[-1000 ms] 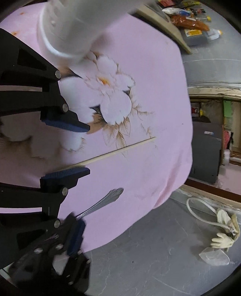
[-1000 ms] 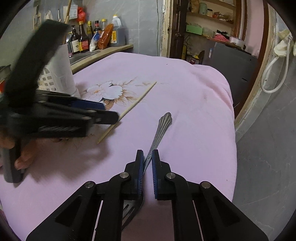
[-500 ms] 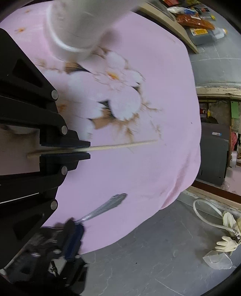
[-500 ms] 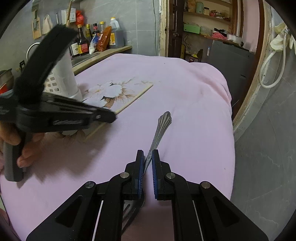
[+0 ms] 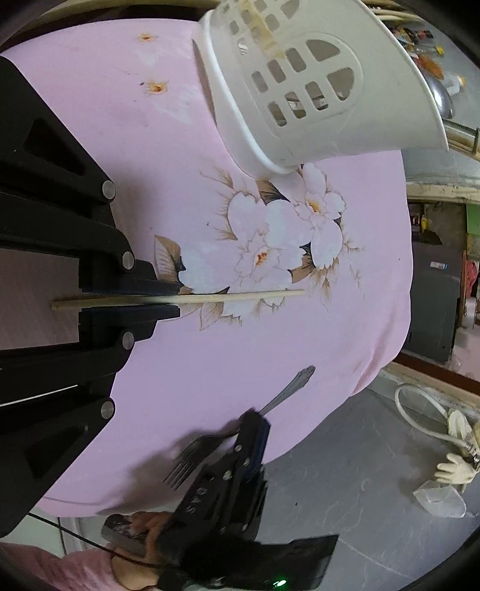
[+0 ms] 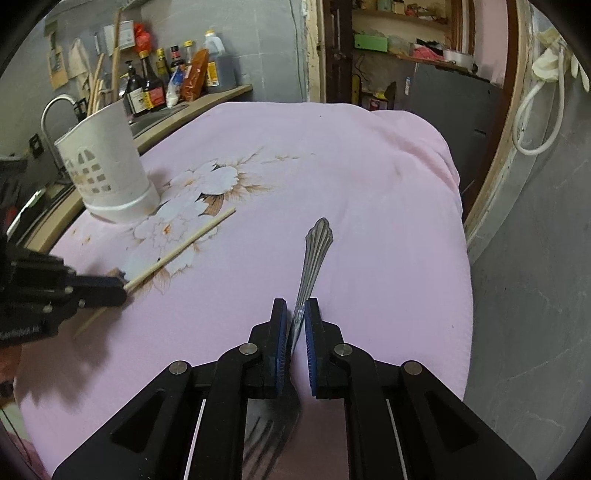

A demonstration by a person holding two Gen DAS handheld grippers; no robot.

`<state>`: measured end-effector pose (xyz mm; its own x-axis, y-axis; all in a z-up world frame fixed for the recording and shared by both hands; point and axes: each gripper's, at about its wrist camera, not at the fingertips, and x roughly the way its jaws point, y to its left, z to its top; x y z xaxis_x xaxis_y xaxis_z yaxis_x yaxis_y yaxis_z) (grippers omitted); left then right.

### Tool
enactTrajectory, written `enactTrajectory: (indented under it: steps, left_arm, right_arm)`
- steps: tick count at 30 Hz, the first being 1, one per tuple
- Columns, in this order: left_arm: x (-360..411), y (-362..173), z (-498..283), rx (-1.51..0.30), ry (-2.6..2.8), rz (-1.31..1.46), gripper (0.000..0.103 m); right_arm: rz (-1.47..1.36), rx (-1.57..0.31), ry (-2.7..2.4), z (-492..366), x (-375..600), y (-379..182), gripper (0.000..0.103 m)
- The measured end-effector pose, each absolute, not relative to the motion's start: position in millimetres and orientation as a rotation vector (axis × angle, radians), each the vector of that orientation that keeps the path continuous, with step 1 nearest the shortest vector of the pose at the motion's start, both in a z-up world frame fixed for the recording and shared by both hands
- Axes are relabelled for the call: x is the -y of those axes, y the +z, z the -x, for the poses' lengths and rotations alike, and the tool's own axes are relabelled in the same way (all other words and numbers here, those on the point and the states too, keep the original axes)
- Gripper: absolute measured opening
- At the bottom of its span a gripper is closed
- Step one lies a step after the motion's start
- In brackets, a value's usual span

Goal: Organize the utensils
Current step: 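Close the left gripper on the last chopstick while the right gripper grasps the fork, then lift the chopstick with the left tool while the right tool carries the fork over the caddy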

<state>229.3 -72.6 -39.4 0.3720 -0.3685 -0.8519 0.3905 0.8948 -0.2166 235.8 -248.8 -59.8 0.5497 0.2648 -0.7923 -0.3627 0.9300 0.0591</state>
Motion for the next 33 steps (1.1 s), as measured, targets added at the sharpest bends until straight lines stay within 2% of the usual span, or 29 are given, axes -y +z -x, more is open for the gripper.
enactTrajectory:
  steps: [5,7,11,16,18,20,24,28,33]
  left_arm:
    - [74.5,-38.6,-239.0,-1.083,-0.509,-0.04,0.012]
    - [79.7,-39.0,-246.5,-1.087,-0.513,-0.063,0.014]
    - [97.5,-43.5,-263.9,-1.124,-0.533,-0.092,0.014]
    - [102.1,-50.1,-274.4,-1.154,-0.572,-0.107,0.014]
    - [107.4,-50.8,-272.9,-1.149,-0.576,-0.153,0.012]
    - [111.8,-52.0,-274.3,-1.146,-0.558,-0.192,0.005]
    - [108.0,-52.4,-275.5,-1.142,-0.525,-0.134,0.002]
    - [91.3,-46.0,-261.6,-1.021,-0.523,-0.006,0.002]
    - [70.7,-31.9,-226.6,-0.81,-0.506,0.082,0.002]
  right_arm:
    - [0.146,-0.926,0.369,-244.5,238.3,-59.6,0.015]
    - [0.165,-0.931,0.375,-247.4,232.8,-60.4,0.023]
    - [0.247,-0.936,0.366,-250.4,220.6,-63.0,0.024]
    - [0.272,-0.951,0.354,-253.5,224.0,-63.8,0.012]
    - [0.252,-0.965,0.353,-256.7,227.4,-64.4,0.011]
    - [0.268,-0.974,0.344,-258.2,224.5,-65.3,0.01]
    - [0.319,-0.963,0.307,-255.3,215.3,-65.0,0.008]
    - [0.23,-0.896,0.331,-243.5,223.8,-61.7,0.005]
    - [0.201,-0.728,0.337,-215.0,228.8,-51.2,0.005]
